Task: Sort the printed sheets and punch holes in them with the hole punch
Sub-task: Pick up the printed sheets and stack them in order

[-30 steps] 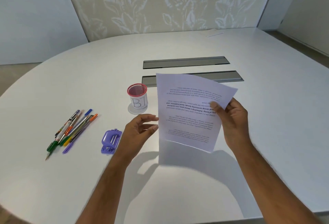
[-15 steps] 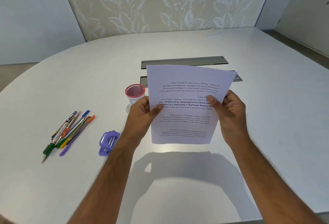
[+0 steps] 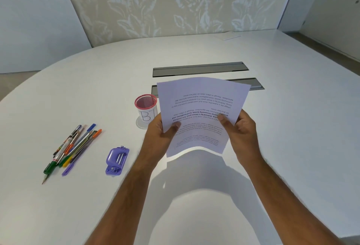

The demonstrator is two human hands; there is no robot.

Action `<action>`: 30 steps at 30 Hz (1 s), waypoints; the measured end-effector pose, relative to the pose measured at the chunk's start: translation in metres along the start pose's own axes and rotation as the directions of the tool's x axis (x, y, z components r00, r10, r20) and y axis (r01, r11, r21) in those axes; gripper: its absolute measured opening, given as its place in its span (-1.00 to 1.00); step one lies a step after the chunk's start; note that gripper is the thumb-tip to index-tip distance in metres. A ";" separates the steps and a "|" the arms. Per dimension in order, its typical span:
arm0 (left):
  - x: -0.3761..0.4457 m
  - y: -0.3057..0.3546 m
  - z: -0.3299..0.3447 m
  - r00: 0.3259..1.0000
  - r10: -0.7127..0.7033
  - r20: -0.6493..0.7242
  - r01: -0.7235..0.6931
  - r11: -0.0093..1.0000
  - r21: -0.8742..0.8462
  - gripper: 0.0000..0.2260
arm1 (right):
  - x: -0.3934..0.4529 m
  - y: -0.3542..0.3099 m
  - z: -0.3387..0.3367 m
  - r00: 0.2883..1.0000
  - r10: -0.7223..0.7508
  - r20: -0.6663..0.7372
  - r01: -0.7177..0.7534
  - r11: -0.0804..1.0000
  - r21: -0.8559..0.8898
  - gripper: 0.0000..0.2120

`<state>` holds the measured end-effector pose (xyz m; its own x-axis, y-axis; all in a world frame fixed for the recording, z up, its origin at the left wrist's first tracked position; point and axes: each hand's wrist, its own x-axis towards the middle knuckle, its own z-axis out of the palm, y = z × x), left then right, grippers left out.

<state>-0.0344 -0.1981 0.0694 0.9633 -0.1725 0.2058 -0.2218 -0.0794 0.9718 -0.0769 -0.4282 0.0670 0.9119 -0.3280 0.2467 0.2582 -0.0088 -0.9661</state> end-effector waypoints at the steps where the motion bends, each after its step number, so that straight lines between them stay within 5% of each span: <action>1: 0.001 0.001 0.000 1.000 0.006 -0.002 -0.006 1.000 -0.002 -0.75 | 0.001 -0.001 0.000 1.000 -0.011 -0.002 0.011 1.000 -0.009 -0.81; 22: -0.006 -0.015 0.006 0.992 -0.129 -0.010 0.128 0.990 -0.054 -0.57 | 0.001 0.014 -0.001 0.998 0.062 0.007 -0.061 0.997 -0.042 -0.82; 30: -0.007 -0.008 -0.001 0.989 -0.137 -0.051 0.134 0.988 -0.071 -0.76 | -0.001 0.018 -0.001 0.998 0.059 0.005 -0.059 0.997 -0.047 -0.82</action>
<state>-0.0396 -0.1953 0.0600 0.9910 -0.1101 0.0759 -0.0799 -0.0319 0.9963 -0.0738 -0.4287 0.0497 0.9271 -0.3232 0.1897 0.1891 -0.0335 -0.9814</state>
